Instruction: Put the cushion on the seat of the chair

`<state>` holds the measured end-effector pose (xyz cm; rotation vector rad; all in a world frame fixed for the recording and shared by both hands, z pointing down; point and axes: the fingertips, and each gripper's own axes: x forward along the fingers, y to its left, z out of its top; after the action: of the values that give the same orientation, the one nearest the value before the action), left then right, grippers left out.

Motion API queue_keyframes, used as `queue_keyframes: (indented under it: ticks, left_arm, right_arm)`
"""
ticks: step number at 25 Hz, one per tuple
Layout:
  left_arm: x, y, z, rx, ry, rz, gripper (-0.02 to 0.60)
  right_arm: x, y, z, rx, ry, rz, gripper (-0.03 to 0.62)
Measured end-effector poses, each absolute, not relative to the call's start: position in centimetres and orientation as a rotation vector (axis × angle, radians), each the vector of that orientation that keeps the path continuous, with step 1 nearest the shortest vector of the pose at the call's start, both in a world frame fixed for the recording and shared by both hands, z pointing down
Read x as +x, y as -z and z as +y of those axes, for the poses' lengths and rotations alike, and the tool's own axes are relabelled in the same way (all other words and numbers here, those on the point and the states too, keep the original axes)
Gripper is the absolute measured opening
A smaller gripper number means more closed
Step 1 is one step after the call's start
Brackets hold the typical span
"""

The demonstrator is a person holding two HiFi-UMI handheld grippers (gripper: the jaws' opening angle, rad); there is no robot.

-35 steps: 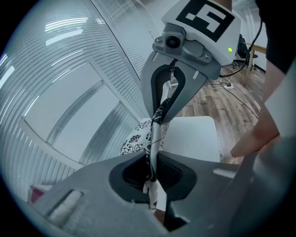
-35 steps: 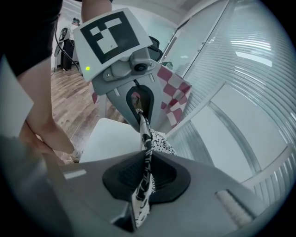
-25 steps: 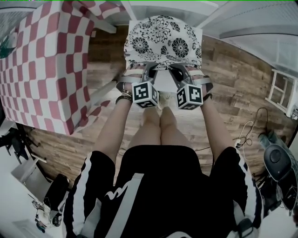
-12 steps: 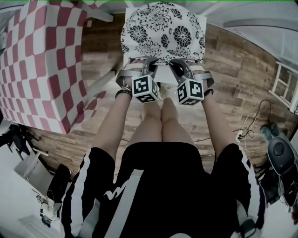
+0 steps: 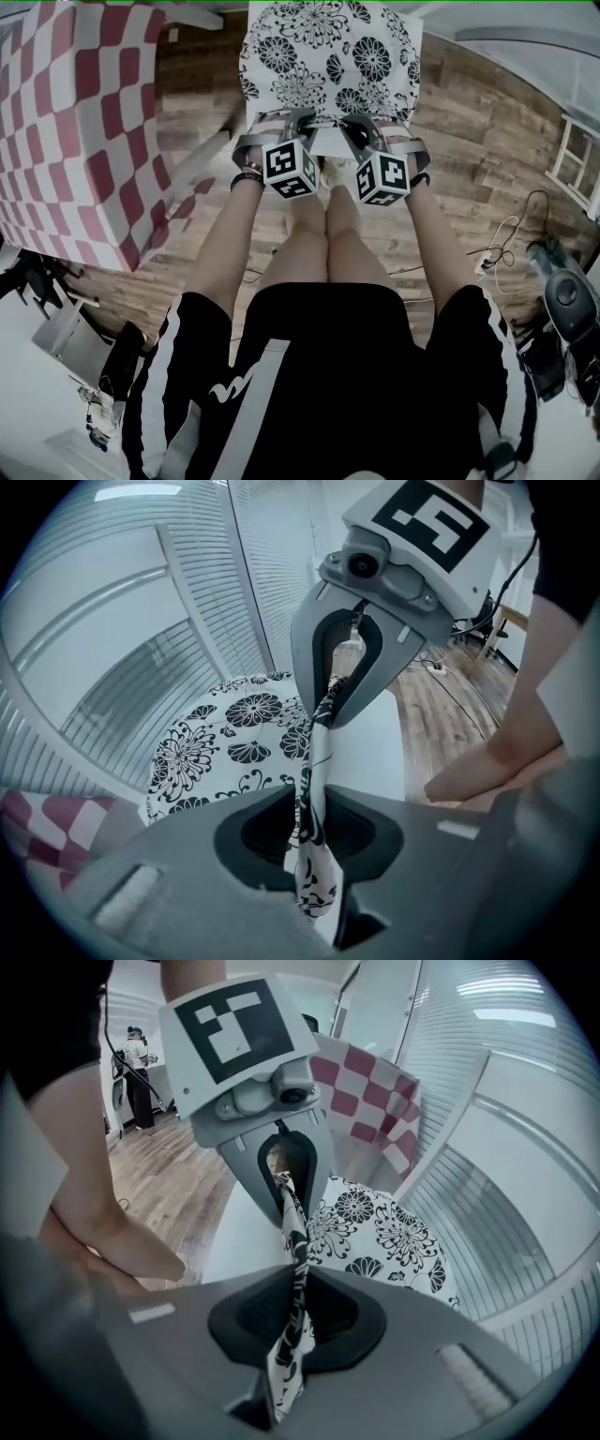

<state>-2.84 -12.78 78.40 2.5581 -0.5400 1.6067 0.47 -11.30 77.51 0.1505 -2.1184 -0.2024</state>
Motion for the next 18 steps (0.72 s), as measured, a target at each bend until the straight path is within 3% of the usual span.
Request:
queue_keyframes:
  ticks: [18]
  left_arm:
    - [-2.9, -82.7, -8.9, 2.487, -1.669, -0.374, 0.077]
  right_arm:
    - [0.5, -81.3, -7.5, 0.077, 0.110, -2.085, 0.018]
